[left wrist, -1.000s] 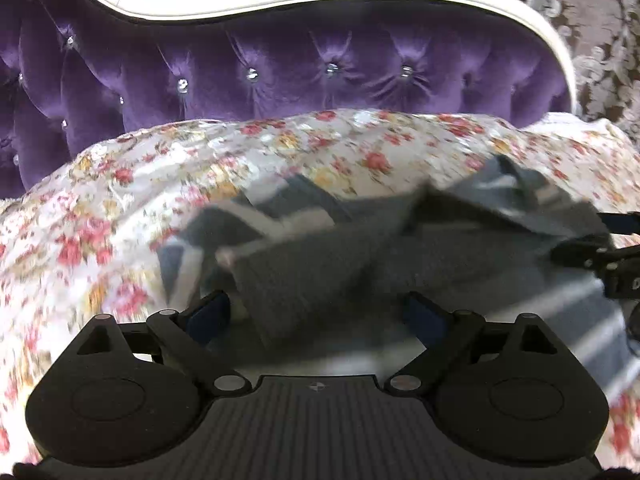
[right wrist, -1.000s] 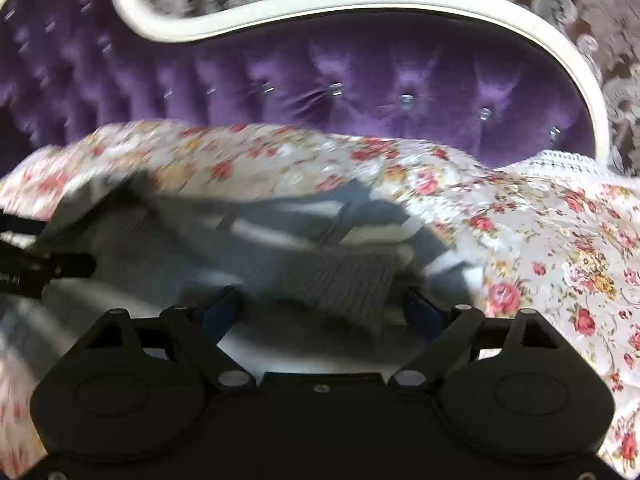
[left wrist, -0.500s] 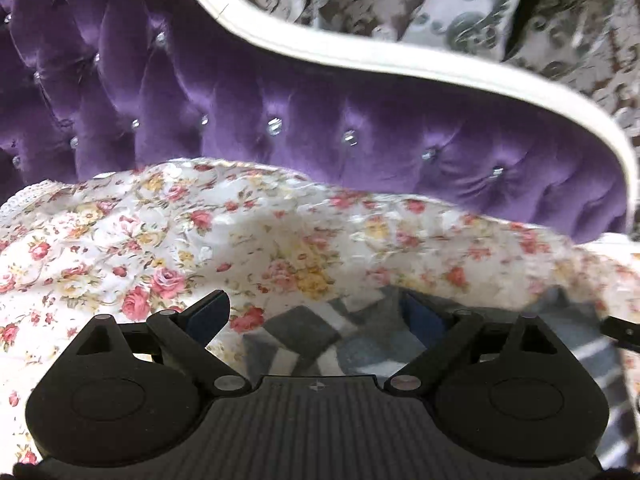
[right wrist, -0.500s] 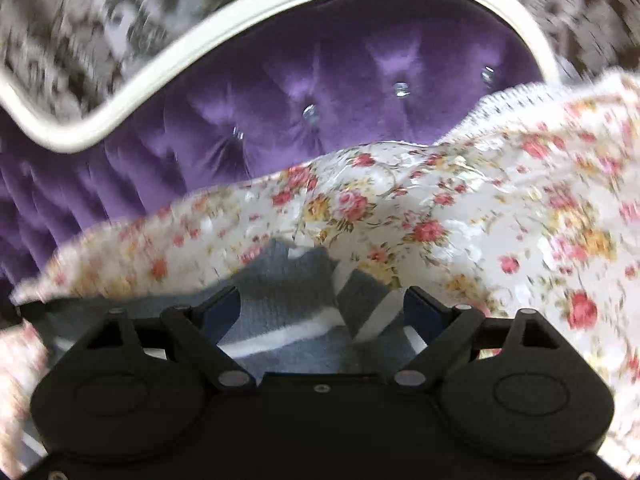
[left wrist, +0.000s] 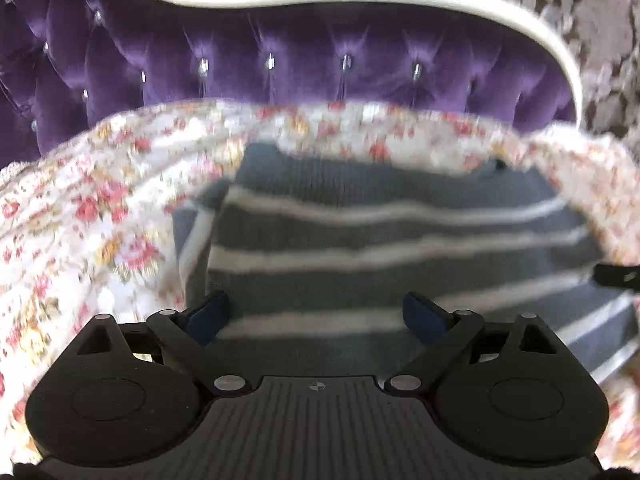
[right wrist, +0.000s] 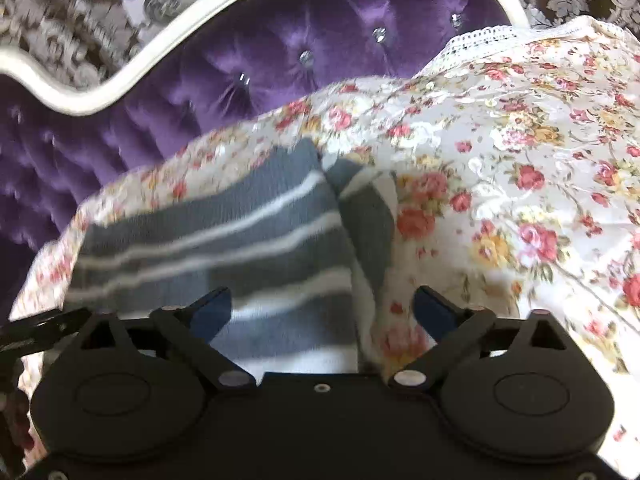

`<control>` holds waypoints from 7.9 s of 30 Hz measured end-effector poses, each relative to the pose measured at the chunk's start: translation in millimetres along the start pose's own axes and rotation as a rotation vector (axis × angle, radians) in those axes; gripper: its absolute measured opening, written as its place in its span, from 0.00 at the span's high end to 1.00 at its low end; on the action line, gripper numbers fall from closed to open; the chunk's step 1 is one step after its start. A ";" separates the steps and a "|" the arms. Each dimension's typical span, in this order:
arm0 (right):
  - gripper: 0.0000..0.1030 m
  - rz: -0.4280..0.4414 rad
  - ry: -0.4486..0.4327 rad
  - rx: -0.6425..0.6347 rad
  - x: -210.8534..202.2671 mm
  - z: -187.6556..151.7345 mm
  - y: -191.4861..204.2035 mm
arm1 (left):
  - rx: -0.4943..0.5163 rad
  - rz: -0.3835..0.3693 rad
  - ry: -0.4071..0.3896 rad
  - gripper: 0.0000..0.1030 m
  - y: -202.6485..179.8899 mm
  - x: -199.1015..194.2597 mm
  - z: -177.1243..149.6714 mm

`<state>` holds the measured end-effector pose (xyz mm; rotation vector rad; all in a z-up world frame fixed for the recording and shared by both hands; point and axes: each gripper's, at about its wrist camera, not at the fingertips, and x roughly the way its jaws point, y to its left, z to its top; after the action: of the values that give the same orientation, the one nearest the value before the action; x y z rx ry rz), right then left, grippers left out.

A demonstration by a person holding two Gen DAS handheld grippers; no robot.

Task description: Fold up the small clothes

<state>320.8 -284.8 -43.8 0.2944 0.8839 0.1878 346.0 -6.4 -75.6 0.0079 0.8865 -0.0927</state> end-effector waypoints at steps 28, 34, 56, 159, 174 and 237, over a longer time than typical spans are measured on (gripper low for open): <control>0.00 0.274 -0.033 0.285 -2.3 -1.8 -53.5 | -0.018 0.020 -0.021 0.02 -1.2 -3.1 0.0; 0.00 0.330 -0.029 0.363 -1.1 -0.6 -66.3 | -0.055 -0.054 -0.020 0.02 -24.8 -12.0 15.6; 0.02 0.521 -0.040 0.311 19.5 -1.4 -47.6 | 0.041 0.047 -0.061 0.00 -58.6 20.6 -0.5; 0.16 0.130 -0.070 -0.390 -5.7 -76.8 115.2 | -0.284 -0.178 0.006 0.01 81.1 -19.9 -52.7; 0.13 0.525 -0.010 0.070 49.2 -4.3 88.7 | -0.553 -0.518 0.026 0.02 87.6 2.4 -49.4; 0.27 0.190 -0.065 -0.345 -171.6 -244.4 115.4 | -0.202 -0.359 -0.313 0.31 -16.5 -282.8 -200.5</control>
<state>18.3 -181.4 -26.4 0.0609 0.7437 0.4982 11.9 8.2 17.0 -0.3473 0.5727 -0.3302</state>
